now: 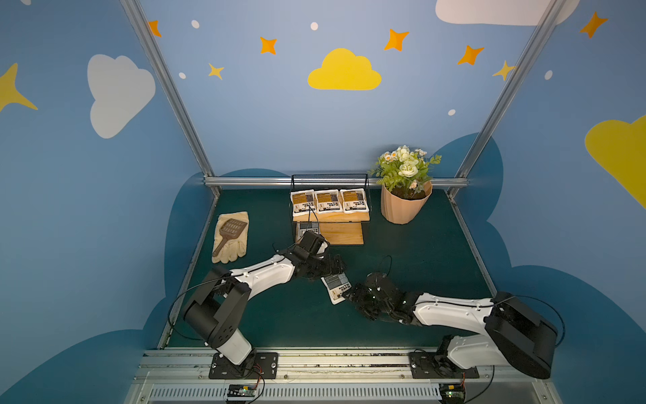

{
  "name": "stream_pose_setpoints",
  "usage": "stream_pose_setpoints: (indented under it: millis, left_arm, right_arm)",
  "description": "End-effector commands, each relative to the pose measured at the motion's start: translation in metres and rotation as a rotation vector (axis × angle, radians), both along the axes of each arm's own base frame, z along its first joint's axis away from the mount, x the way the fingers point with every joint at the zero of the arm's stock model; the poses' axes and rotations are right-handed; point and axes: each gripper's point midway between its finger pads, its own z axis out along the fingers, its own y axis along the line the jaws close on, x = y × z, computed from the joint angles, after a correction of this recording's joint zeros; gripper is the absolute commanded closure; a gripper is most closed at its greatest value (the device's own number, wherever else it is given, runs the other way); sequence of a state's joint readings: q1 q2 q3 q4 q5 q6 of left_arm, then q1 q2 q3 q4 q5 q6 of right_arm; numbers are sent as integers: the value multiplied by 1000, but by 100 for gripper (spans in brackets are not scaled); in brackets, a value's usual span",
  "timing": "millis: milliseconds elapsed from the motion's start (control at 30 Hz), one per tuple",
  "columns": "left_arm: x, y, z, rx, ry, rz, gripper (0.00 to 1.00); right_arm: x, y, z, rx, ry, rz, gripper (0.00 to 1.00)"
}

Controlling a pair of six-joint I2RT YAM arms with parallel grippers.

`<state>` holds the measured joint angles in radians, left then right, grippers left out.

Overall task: Place the bagged coffee beans on the shelf by color
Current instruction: Pick up the bagged coffee beans at the center of the board.

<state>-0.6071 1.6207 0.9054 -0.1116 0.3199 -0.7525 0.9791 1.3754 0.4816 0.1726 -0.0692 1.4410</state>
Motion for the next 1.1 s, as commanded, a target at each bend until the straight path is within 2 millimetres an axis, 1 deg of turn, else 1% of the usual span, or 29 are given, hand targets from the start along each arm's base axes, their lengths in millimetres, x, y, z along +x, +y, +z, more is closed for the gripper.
stream_pose_setpoints:
  millis: [0,167,400,533,700,1067]
  left_arm:
    - [3,-6,-4,-22,1,1,0]
    - [2,-2,-16,-6,5,15,0]
    - [-3,6,-34,26,21,26,0]
    - [-7,8,-43,39,38,24,0]
    - [-10,10,-47,47,43,23,0]
    - [-12,13,-48,58,42,21,0]
  right_arm:
    - [0,-2,-15,2,26,-44,22]
    - [-3,-4,-27,7,40,-81,22]
    - [-7,-19,-37,-30,51,-141,22]
    - [-7,-24,-41,-39,60,-174,22]
    - [-5,-26,-50,-53,76,-214,24]
    - [2,-16,-70,-37,67,-220,29]
